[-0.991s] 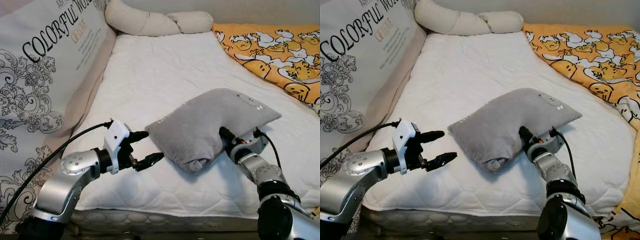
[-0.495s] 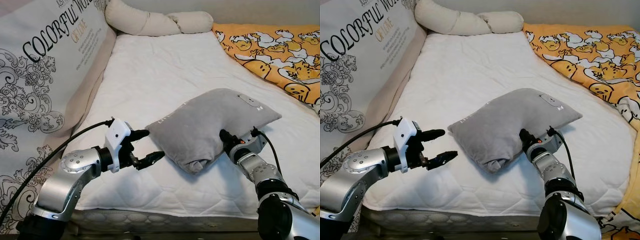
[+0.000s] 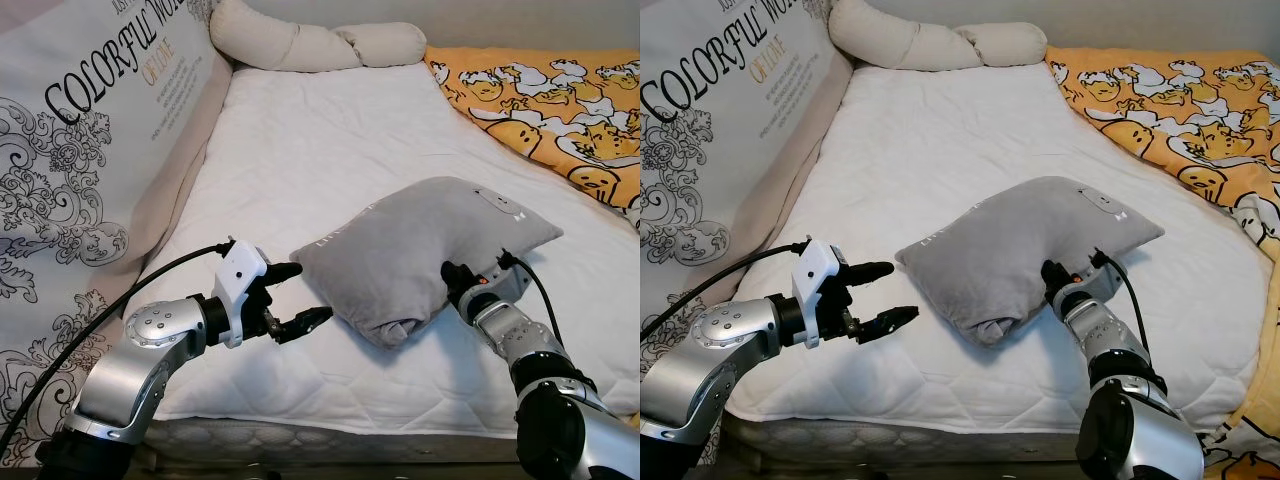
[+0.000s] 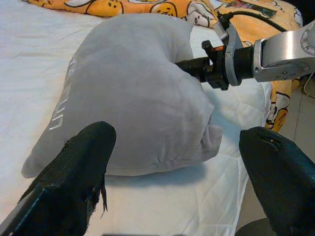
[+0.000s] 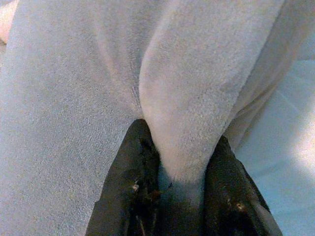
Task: Clean up the room
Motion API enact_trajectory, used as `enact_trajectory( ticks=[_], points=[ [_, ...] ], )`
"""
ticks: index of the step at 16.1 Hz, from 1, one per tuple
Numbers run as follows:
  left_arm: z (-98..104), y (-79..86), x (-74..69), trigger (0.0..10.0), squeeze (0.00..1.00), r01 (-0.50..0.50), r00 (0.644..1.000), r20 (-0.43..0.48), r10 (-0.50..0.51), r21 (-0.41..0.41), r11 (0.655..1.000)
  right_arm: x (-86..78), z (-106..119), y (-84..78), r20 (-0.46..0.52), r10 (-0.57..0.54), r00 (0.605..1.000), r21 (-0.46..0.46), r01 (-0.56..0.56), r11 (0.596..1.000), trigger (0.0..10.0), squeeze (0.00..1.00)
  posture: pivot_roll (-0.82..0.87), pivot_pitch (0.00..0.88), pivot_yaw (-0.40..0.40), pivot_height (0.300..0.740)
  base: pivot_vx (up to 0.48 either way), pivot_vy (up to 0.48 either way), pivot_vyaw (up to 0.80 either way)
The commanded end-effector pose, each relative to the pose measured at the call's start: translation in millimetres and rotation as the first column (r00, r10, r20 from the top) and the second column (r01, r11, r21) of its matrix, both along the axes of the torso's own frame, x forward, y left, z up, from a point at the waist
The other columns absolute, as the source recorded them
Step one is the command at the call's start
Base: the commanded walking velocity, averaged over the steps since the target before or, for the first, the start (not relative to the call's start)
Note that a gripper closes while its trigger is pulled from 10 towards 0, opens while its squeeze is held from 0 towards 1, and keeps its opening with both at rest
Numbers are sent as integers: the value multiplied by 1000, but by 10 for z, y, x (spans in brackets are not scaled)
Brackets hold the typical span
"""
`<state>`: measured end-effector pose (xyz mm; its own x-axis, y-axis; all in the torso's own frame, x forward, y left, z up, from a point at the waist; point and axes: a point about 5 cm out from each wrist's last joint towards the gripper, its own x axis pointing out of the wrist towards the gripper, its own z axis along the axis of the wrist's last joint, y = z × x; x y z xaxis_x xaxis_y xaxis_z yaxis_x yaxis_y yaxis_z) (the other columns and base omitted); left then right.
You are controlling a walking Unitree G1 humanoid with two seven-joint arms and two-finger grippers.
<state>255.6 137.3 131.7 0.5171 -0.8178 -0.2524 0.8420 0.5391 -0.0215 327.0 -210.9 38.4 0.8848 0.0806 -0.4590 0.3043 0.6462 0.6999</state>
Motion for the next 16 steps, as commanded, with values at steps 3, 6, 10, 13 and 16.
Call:
enact_trajectory(
  ticks=[3, 6, 10, 13, 16],
  points=[
    [-11, 84, 74, 10000, 384, -81, 996, 50, 79, 39, 996, 239, 304, 117, 87, 33, 996, 4, -33, 999, 0, 0, 5, 0, 5, 740, 0, 0, 0],
    [46, 229, 234, 10000, 384, -251, 961, 120, 248, 10, 968, 485, 716, 307, 216, 113, 970, -10, -113, 994, 0, 0, 11, 0, -8, 740, 0, 0, 0],
    [241, 491, 472, 10000, 373, -515, 820, 239, 520, -87, 853, 627, 1133, 791, 322, 345, 882, -88, -335, 938, 0, 0, 26, 0, -25, 740, 0, 0, 0],
    [340, 630, 556, 10000, 365, -617, 724, 275, 633, -153, 772, 652, 1388, 952, 405, 392, 826, -58, -404, 913, 0, 0, 26, 0, -25, 740, 0, 0, 0],
    [442, 709, 585, 10000, 361, -642, 680, 282, 677, -218, 735, 641, 1692, 885, 494, 373, 786, 25, -441, 897, 0, 0, 24, 0, -21, 740, 0, 0, 0]
  ],
)
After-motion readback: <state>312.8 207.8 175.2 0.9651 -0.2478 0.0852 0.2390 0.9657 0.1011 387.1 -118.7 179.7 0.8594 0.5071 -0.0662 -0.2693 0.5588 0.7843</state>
